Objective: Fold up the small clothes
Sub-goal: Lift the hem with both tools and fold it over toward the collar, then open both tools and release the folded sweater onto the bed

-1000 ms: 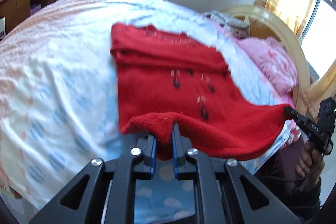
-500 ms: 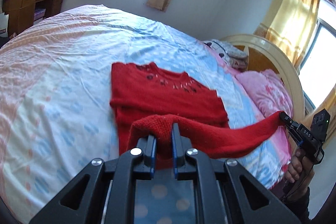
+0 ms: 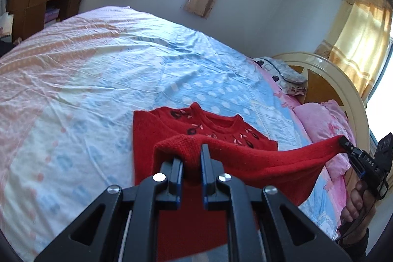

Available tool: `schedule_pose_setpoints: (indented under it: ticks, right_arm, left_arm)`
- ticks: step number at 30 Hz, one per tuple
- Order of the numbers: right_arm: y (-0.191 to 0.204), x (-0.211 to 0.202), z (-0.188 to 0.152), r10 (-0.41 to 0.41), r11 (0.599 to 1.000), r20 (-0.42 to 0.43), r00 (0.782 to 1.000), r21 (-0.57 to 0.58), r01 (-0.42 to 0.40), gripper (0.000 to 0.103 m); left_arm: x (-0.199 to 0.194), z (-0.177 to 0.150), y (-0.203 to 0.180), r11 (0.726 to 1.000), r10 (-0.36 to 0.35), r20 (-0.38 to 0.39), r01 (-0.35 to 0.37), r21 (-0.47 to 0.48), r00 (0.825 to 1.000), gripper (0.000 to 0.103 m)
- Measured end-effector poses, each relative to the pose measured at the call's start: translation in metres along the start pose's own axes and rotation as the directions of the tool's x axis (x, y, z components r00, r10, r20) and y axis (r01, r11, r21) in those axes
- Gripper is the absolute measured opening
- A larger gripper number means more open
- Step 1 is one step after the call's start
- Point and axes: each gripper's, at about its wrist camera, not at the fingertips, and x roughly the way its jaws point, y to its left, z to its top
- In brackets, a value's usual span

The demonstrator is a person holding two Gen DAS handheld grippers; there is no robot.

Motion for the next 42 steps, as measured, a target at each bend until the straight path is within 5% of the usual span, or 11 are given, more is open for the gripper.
schedule_pose_setpoints:
  ticks: [10,20,21,24,25,26,28,33,35,39,42]
  right_arm:
    - [-0.030,0.091,0.009,-0.081,0.995,-0.126,0.989,0.045,0.087,0.006]
    - [-0.070,0.208,-0.007,-0.174,0.979,-0.294,0.940,0.049,0.197,0.007]
    - [-0.072,0.214,-0.006,-0.177,0.979,-0.301,0.937,0.047,0.200,0.007]
    - [-0.081,0.231,0.000,-0.192,0.971,-0.310,0.931,0.075,0.225,0.028]
    - [-0.084,0.231,0.000,-0.201,0.968,-0.309,0.930,0.086,0.237,0.051]
    - [-0.085,0.229,0.001,-0.195,0.967,-0.298,0.934,0.100,0.234,0.059]
    - [-0.087,0.214,-0.003,-0.166,0.972,-0.255,0.952,0.120,0.202,0.059]
    - [-0.071,0.194,-0.020,-0.156,0.986,-0.312,0.937,0.010,0.167,0.059]
    - [-0.061,0.195,-0.030,-0.156,0.988,-0.375,0.914,-0.046,0.150,0.059]
    - [-0.030,0.225,-0.048,-0.274,0.954,-0.500,0.821,-0.249,0.167,0.059]
    - [-0.028,0.244,-0.045,-0.275,0.955,-0.505,0.818,-0.239,0.174,0.059]
  left_arm:
    - [0.062,0.028,0.015,0.999,0.044,-0.055,-0.043,0.017,0.998,0.012]
    - [0.126,0.030,0.031,0.990,0.143,-0.139,-0.142,0.018,0.980,0.013]
    - [0.128,0.033,0.031,0.988,0.153,-0.138,-0.150,0.026,0.979,0.020]
    - [0.127,0.040,0.032,0.985,0.171,-0.150,-0.171,0.015,0.974,0.030]
    - [0.122,0.042,0.034,0.984,0.179,-0.137,-0.179,0.016,0.974,0.034]
    - [0.119,0.042,0.034,0.981,0.194,-0.123,-0.193,0.021,0.973,0.048]
    - [0.103,0.041,0.036,0.962,0.271,-0.059,-0.268,0.046,0.961,0.067]
    - [0.094,0.026,0.034,0.907,0.393,-0.025,-0.383,0.173,0.919,0.076]
    - [0.103,0.017,0.029,0.873,0.446,-0.042,-0.423,0.243,0.894,0.076]
    - [0.123,0.015,0.024,0.816,0.536,-0.050,-0.502,0.287,0.843,0.076]
    - [0.122,0.020,0.031,0.813,0.556,-0.041,-0.533,0.232,0.830,0.076]
